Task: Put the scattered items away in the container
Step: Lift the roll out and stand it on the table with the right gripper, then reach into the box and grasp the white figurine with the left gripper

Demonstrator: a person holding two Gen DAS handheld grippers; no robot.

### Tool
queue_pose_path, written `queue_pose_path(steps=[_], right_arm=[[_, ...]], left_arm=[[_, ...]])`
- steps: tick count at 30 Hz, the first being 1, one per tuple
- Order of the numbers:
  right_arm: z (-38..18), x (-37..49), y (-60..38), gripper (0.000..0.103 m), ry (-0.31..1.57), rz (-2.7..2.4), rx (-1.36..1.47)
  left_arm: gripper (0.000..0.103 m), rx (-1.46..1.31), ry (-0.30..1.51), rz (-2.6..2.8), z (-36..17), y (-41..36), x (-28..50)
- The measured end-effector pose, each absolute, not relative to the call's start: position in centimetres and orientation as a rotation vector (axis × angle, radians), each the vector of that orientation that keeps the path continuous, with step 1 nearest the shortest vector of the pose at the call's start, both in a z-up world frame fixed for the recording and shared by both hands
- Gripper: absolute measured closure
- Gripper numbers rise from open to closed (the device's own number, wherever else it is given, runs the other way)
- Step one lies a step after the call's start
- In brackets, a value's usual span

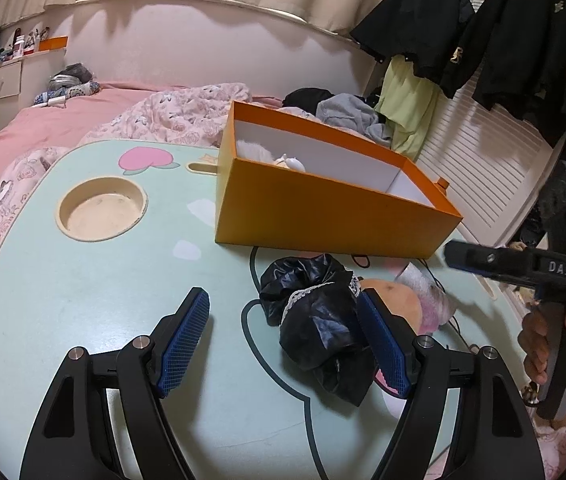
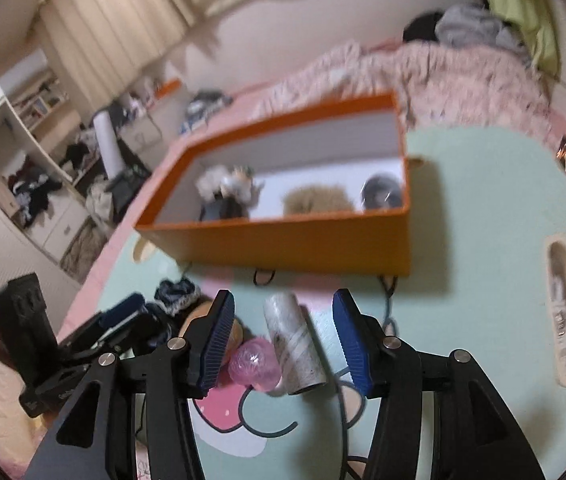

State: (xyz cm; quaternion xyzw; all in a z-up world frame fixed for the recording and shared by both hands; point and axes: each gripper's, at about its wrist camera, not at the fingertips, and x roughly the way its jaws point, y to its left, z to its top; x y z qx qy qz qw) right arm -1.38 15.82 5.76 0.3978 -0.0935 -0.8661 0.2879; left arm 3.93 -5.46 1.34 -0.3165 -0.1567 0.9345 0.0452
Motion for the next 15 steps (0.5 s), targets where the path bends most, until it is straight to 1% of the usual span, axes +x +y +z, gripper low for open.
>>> queue_pose_path(steps=[5,8,13,14,15], right_arm=[[5.5,0.5,17.0,0.052,-0.291,-2.420,0.926],[4.7,2.1,17.2,0.052,-0.324,-2.457,0.869],[4.5,3.1,16.3,0.052,-0.297,-2.455,0.831],[4.6,3.1,16.2,0.052,-0.291,-2.454,0.830],[4.5,3.2,16.1,0.052,-0.288,-2.450,0.833]], left_arm=[[0.027,-0.909,-0.508,2.847,2.6,-5.9,4.5],[0.027,-0.892,-0.472,2.783,5.0,-5.5,4.5],[0.027,-0.903,-0.247,2.807,10.3,-4.1,1.5],[0.028,-0.937,-0.202,2.804,11.1,-3.9,0.1],[0.035,-0.972,-0.159,2.800,11.8,-3.7,-1.4]])
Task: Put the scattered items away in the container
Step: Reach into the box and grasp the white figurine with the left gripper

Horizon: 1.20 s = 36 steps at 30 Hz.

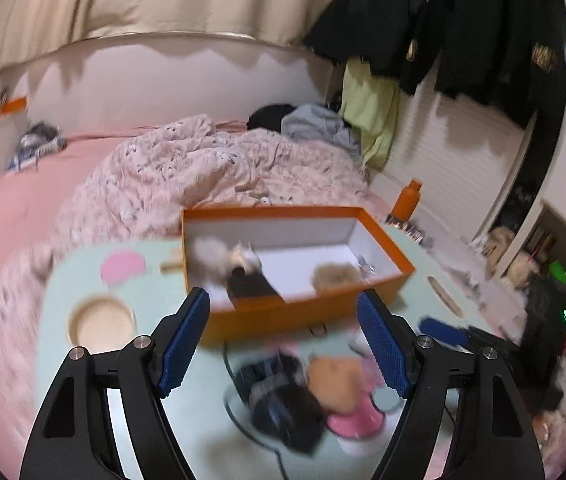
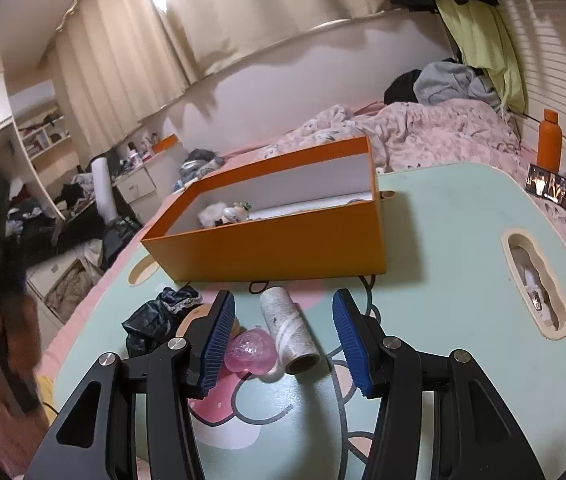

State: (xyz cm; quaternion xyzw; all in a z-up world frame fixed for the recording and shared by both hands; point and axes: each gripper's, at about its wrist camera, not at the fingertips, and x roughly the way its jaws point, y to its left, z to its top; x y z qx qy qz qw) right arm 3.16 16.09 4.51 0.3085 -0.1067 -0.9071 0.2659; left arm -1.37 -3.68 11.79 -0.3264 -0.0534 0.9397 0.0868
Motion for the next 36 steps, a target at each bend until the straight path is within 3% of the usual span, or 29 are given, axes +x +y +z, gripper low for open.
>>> queue_pose_path(steps=[2,4,6,8,18,21,25,32,36], right_arm=[[4.2,3.3,16.0,0.052,-0.292,-2.443,0.843],[4.0,3.2,16.0,0.052,-0.300,-2.436,0.856],[3.9,3.0,16.2,0.052,-0.313,-2.431,0.862],[3.8,3.0,16.4,0.052,-0.324,-2.430,0.862],[3.7,2.9,16.7,0.052,-0.343,-2.417,0.872],[3.6,2.8,16.7,0.052,-0.345,-2.415,0.878],[3.5,2.9,16.8,0.052,-0.359,-2.414,0.880],[3.4,3.0,16.8,0.052,-0.368,-2.411,0.884],[3.2,3.0,17.0,0.052,-0.373,-2.413,0.877]], left_arm=[[0.045,-1.073,-0.062,2.782,12.5,-3.2,-4.8],[0.049,-1.209,0.029,2.747,12.1,-2.6,-8.3],[0.068,-1.336,0.115,2.707,10.7,-1.9,-11.1],[0.075,-1.461,0.184,2.661,8.8,-1.3,-13.4],[0.074,-1.625,0.302,2.635,5.1,0.4,-16.6],[0.065,-1.698,0.337,2.605,4.5,0.5,-17.5],[0.065,-1.738,0.432,2.582,3.2,0.9,-18.0],[0.066,-1.674,0.307,2.594,3.4,-0.2,-17.7],[0.066,-1.529,0.160,2.613,6.0,-0.8,-16.0]])
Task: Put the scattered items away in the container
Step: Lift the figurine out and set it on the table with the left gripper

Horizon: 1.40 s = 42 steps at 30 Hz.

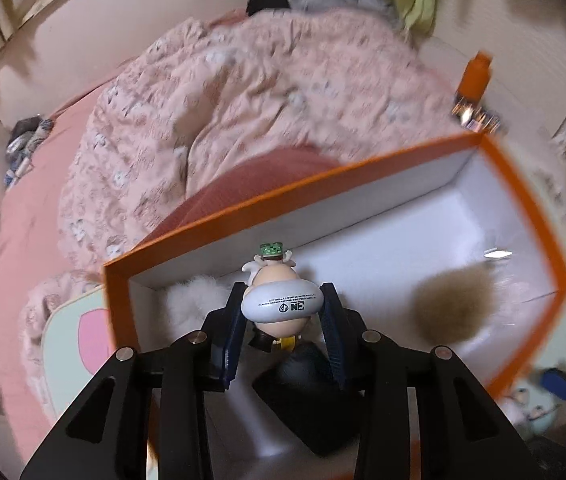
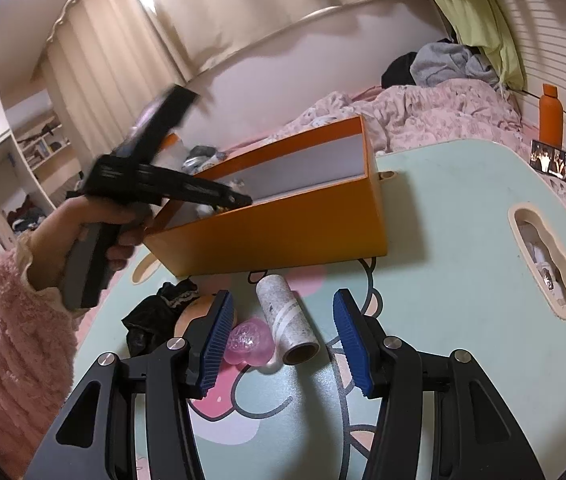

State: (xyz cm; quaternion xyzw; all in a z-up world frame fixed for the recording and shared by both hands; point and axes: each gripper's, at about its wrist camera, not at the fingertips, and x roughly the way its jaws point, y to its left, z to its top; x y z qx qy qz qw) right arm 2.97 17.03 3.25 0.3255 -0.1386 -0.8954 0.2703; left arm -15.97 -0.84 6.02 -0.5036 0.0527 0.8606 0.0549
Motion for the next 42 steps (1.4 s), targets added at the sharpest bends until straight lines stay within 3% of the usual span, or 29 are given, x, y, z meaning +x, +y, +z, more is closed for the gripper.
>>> queue_pose_path(steps=[8,12,29,35,37,38,39,42], right_arm=[[3.3,2.9,17.3,0.052,-0.381,-2.409,0.884],[3.3,2.9,17.3,0.051,-0.388,-2.406,0.890],[3.0,2.6,17.4,0.049,-0.394,-2.401,0.900],[3.0,2.6,17.3,0.048,-0.396,-2.400,0.902],[2.9,2.5,17.3,0.048,-0.398,-2.400,0.903],[2.9,2.5,17.3,0.048,-0.397,-2.399,0.905],[2.9,2.5,17.3,0.048,-0.395,-2.398,0.907],[2.9,2.6,17.2,0.048,-0.387,-2.398,0.910]], left_arm=[[0.066,-1.119,-0.090,2.568,13.0,-0.9,-6.3],[0.066,-1.107,-0.141,2.498,11.8,-0.1,-4.0],[0.065,-1.309,0.003,2.486,3.7,3.2,-6.2],[0.064,-1.136,-0.203,2.562,5.4,0.3,-4.1],[0.049,-1.033,-0.321,2.605,6.1,-1.6,-2.3],[0.030,-0.990,-0.379,2.638,6.2,-2.6,-1.2],[0.021,-0.975,-0.416,2.683,6.0,-3.5,-0.3],[0.021,-1.037,-0.469,2.797,4.8,-5.4,1.6]])
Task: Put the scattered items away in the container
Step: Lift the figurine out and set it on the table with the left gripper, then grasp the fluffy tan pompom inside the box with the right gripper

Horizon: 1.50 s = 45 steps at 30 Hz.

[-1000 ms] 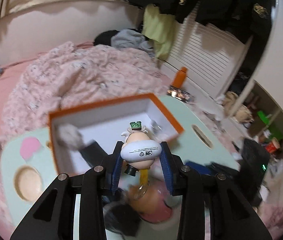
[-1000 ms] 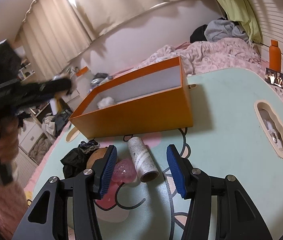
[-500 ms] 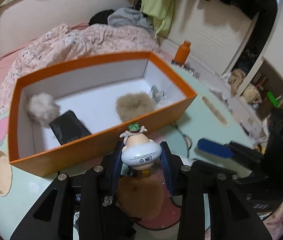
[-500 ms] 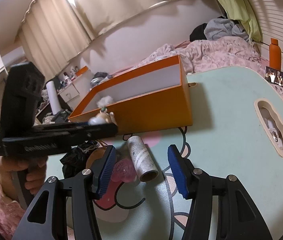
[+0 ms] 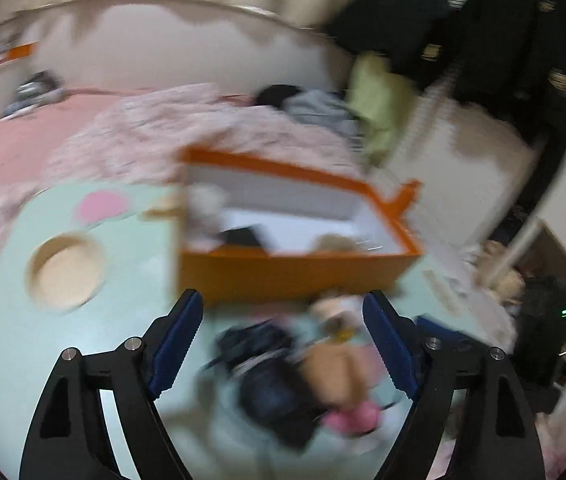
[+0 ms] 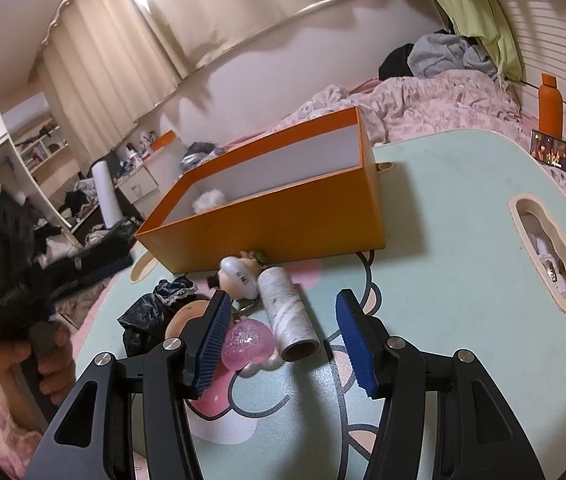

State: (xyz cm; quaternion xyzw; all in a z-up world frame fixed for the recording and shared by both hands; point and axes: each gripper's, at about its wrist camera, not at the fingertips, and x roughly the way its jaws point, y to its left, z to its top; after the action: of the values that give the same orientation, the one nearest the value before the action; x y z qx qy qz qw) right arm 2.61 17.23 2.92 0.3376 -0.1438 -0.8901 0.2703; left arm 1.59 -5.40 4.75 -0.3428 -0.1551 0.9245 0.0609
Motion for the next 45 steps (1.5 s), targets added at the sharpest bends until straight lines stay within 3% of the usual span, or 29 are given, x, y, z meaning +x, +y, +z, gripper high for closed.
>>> queue_pose_path(steps=[6,13,14,17,20,25,32,36,39,40,45], right_arm=[[2.9,2.7,17.2,0.048,-0.384,-2.399,0.910],[4.8,2.5,17.3,0.050,-0.355,-2.400,0.834],[5.9,2.1,17.1,0.054,-0.324,-2.404,0.809],[9.8,-0.8,15.2,0.056,-0.101,-2.425,0.843],[11.3,-6.6,12.1,0.056,0.058,-2.198,1.120],[8.8,-13.7,8.2,0.057,0.296,-2.035,1.492],[5.0,-15.7,5.6,0.057,0.411,-1.938,1.669],[4.2,-16.2,4.8,0.056,0.575,-1.968,1.675],[3.7,-16.3,4.5,0.060,0.570,-1.916,1.710],[3.2,-16.6,4.6,0.067,0.515,-1.866,1.734],[3.4,-16.6,5.7,0.071,0.419,-1.900,1.662]], left_arm=[[0.021,-1.107,-0.440,2.918,2.1,-5.9,3.8],[0.021,-0.970,-0.450,2.858,1.4,-5.2,4.7],[0.021,-0.946,-0.449,2.858,1.6,-5.3,4.9],[0.021,-0.890,-0.441,2.858,2.0,-5.3,5.3],[0.021,-0.890,-0.423,2.870,2.1,-5.0,5.3],[0.021,-0.894,-0.410,2.872,2.1,-4.7,5.3],[0.021,-0.888,-0.425,2.866,2.0,-5.0,5.3],[0.021,-0.878,-0.415,2.868,2.1,-4.9,5.3],[0.021,-0.890,-0.416,2.867,1.9,-4.8,5.2],[0.021,-0.890,-0.420,2.867,1.9,-4.9,5.2],[0.021,-0.884,-0.433,2.862,1.9,-5.0,5.3]])
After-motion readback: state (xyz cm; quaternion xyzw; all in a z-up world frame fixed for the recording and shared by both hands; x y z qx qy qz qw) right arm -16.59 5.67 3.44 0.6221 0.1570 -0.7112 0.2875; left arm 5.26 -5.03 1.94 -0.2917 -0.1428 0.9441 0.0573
